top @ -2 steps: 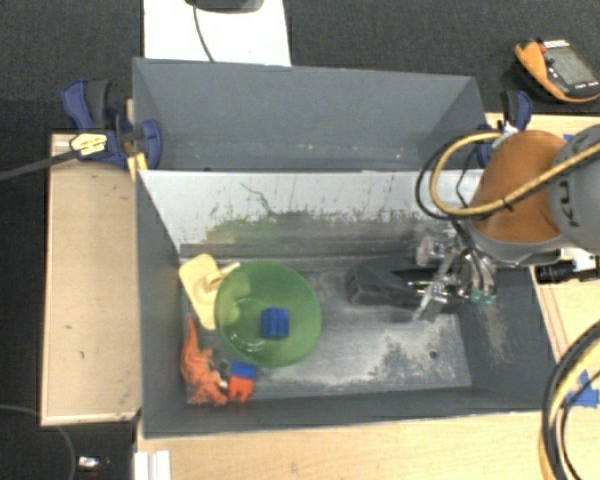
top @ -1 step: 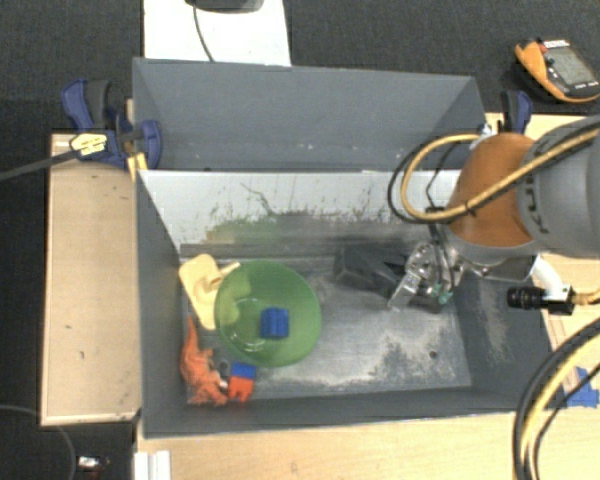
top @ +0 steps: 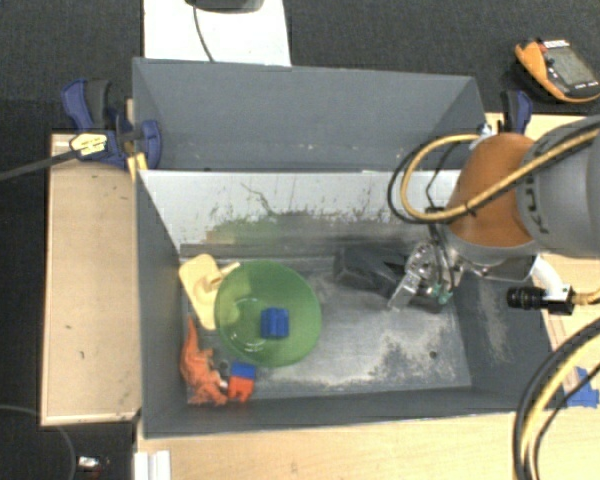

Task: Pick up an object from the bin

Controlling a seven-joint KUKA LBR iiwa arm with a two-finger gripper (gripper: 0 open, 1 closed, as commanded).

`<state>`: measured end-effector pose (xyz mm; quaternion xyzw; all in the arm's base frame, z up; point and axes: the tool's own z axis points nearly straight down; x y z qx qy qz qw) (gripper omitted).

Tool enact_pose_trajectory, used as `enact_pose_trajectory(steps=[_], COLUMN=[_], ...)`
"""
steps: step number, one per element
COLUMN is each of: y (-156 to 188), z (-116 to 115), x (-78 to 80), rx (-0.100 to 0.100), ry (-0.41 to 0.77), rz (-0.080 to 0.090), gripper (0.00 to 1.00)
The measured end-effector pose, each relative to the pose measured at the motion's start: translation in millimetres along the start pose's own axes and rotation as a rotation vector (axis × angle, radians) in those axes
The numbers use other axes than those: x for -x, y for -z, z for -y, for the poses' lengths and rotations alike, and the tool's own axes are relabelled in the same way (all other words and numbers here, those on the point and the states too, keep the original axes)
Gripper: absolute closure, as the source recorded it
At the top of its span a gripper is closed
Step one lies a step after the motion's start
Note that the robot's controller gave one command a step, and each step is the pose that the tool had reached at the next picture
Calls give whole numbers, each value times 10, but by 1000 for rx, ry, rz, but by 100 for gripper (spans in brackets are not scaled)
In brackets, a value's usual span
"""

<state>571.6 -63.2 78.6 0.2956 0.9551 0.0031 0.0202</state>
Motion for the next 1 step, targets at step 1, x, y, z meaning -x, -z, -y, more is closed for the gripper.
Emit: enact_pose_trajectory(steps=[1], y=[251], z=[21], x=[-64], rx=[-11], ry=[4], rz=[-25], gripper=[100])
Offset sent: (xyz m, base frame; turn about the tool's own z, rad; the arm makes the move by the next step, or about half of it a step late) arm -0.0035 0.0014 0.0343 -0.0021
